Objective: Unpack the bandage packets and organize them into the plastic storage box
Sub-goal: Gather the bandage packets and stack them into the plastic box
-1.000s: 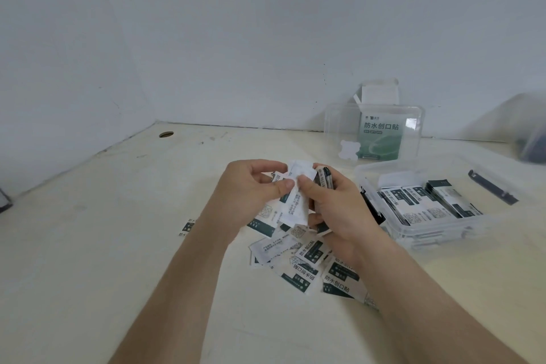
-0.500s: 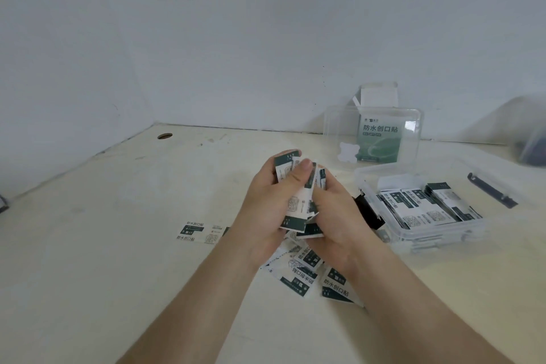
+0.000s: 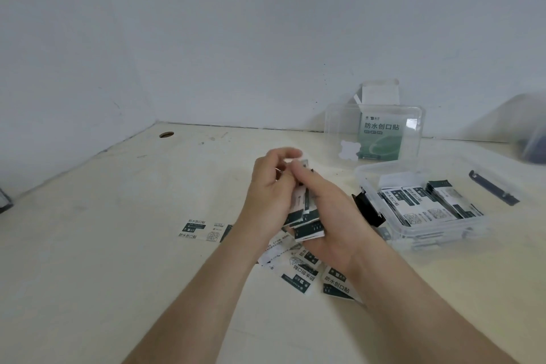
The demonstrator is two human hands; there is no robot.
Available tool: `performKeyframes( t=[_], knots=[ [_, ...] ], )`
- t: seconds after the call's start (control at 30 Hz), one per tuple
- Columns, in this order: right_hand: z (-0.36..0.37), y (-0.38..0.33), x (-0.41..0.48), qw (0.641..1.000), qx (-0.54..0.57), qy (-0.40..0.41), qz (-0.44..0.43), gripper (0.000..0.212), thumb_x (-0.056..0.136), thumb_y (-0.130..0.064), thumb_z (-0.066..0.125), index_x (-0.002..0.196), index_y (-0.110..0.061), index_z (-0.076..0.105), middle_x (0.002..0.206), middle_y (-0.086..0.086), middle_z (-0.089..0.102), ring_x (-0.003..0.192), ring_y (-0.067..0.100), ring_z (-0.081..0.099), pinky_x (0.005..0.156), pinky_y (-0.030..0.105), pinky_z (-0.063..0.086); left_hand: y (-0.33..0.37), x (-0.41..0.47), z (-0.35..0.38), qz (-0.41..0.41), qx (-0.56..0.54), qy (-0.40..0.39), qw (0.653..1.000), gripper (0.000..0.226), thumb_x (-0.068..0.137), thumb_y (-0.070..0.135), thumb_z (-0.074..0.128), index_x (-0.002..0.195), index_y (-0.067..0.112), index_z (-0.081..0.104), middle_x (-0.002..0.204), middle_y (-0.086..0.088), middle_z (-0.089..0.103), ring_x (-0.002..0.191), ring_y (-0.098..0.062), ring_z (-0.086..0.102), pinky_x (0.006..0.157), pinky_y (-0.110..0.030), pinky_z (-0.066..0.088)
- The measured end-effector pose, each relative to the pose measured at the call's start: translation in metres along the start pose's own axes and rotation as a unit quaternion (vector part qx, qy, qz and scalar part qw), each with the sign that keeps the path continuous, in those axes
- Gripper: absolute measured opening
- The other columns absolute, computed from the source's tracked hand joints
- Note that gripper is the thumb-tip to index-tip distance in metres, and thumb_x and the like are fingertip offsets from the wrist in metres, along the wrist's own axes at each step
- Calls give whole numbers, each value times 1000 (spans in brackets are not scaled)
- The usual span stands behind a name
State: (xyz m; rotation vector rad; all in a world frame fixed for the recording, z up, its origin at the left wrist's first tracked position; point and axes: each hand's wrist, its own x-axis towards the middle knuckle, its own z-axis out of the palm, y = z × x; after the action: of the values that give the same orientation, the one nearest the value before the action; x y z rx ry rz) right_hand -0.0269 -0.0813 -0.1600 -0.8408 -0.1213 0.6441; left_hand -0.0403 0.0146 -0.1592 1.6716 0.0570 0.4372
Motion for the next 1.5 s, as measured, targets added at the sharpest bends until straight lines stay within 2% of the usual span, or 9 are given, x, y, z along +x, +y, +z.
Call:
performKeyframes(
  t=[0.07, 0.2, 0.3, 0.4, 0.6, 0.83, 0.93, 1.1, 1.5],
  knots=[
    [0, 0, 0, 1000, 15, -18, 8, 38, 100, -26, 47, 132, -7, 57, 120, 15, 66, 104, 28, 66, 85, 37, 52, 0, -1, 1, 28, 27, 11, 999, 28, 98, 21, 47, 115, 42, 54, 112, -7, 52, 95, -21, 62, 74, -23, 50],
    [-5, -6, 3, 998, 65, -23, 2, 36, 93, -13, 52, 127, -3, 56, 78, 9, 60, 61, 15, 51, 63, 27, 39, 12, -3, -15, 73, 60, -62, 994, 32, 92, 44, 54, 123, 48, 51, 127, 1, 51, 103, -5, 54, 80, -17, 45],
    [-9, -10, 3, 999, 42, -30, 7, 22, 88, -9, 55, 109, -13, 60, 70, 8, 48, 63, 19, 48, 65, 30, 41, 17, -6, -30, 102, 211, -234, 944, 95, 66, 43, 85, 140, 57, 26, 152, 20, 21, 130, 19, 21, 101, -12, 37],
    [-13, -9, 4, 999, -40, -27, 7, 24, 83, 0, 48, 103, -7, 60, 80, 17, 50, 73, 29, 51, 68, 36, 44, 17, -11, -24, 142, 349, -284, 881, 125, 54, 44, 91, 144, 59, 4, 154, 30, 2, 143, 6, 0, 116, -38, 28],
    [-11, -11, -1, 988, -139, -65, -21, 23, 81, 9, 46, 81, -11, 57, 58, 2, 50, 50, 11, 41, 44, 21, 32, 14, -7, -27, 156, 310, -231, 909, 91, 62, 17, 86, 136, 47, 42, 128, 22, 35, 111, 4, 48, 85, -12, 46],
    [-12, -13, -2, 972, -212, -92, -47, 29, 82, 7, 60, 109, -5, 55, 78, 11, 54, 54, 20, 38, 50, 24, 27, 26, -5, -39, 94, 186, -269, 940, 64, 74, 34, 81, 131, 39, 52, 126, 12, 52, 117, -1, 55, 98, -19, 46],
    [-7, -13, -4, 949, -282, -133, -42, 55, 82, 8, 63, 128, -19, 50, 75, 7, 50, 47, 9, 33, 41, 20, 27, 30, -1, -38, 109, 136, -132, 976, 25, 88, 49, 61, 99, 28, 68, 85, 11, 67, 82, -4, 64, 72, -17, 51],
    [-5, -10, -3, 935, -331, -116, -45, 59, 80, 16, 53, 129, -14, 44, 66, 2, 42, 47, 7, 36, 43, 20, 29, 19, -3, -22, 137, 267, -25, 954, 32, 89, 23, 62, 58, 30, 57, 53, 14, 58, 51, -4, 52, 50, -15, 39],
    [-1, -9, -4, 946, -313, -64, -62, 76, 75, 14, 46, 135, -32, 42, 98, 11, 54, 59, 15, 45, 45, 20, 35, 17, 5, -36, 98, 260, -25, 960, 33, 88, 23, 57, 56, 19, 55, 51, 0, 57, 41, -14, 53, 48, -32, 44]
  ],
)
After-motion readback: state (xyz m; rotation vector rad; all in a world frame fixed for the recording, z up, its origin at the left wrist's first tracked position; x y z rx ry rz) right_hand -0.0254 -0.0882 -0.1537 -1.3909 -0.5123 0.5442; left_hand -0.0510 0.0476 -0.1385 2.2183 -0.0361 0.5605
